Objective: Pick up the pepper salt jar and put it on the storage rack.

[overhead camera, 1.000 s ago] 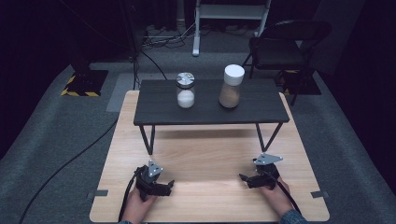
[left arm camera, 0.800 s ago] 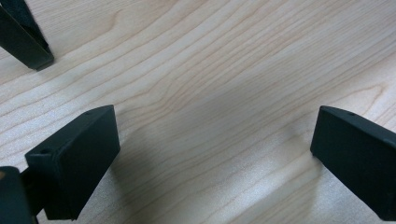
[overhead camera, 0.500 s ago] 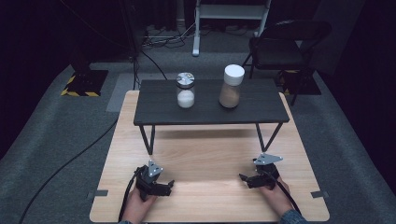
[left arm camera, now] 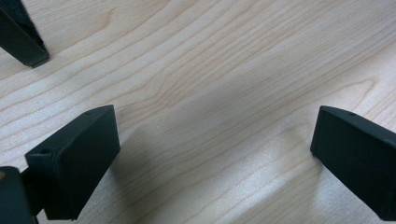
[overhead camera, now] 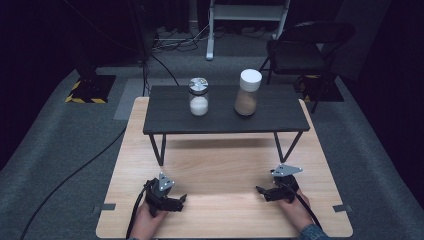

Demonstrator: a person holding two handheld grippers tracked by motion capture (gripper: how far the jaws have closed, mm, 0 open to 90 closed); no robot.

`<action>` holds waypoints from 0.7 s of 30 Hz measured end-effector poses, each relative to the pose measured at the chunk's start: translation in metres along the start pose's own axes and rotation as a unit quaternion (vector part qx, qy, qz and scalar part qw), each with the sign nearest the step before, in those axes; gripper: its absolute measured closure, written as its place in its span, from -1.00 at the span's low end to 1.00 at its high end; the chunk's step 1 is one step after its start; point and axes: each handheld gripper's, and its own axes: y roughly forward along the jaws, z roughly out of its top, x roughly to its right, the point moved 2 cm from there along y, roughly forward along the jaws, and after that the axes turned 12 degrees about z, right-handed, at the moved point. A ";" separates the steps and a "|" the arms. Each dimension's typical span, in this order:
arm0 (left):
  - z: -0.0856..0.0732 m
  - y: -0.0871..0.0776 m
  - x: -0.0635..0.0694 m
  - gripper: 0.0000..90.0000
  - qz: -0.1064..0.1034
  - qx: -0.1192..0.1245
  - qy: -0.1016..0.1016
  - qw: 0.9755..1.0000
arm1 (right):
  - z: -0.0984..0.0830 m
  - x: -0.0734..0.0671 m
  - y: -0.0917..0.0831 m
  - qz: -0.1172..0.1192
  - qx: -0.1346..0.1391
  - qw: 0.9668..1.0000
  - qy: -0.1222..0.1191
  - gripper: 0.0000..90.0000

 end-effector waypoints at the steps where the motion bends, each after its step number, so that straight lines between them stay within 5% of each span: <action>1: 0.000 0.000 0.000 -0.97 0.000 0.000 0.000 1.000 | 0.000 0.000 0.000 0.000 0.000 1.000 0.000 -0.84; 21: 0.002 0.002 0.000 -0.98 -0.001 0.000 0.000 1.000 | 0.000 0.000 0.000 0.002 -0.001 1.000 -0.002 -0.84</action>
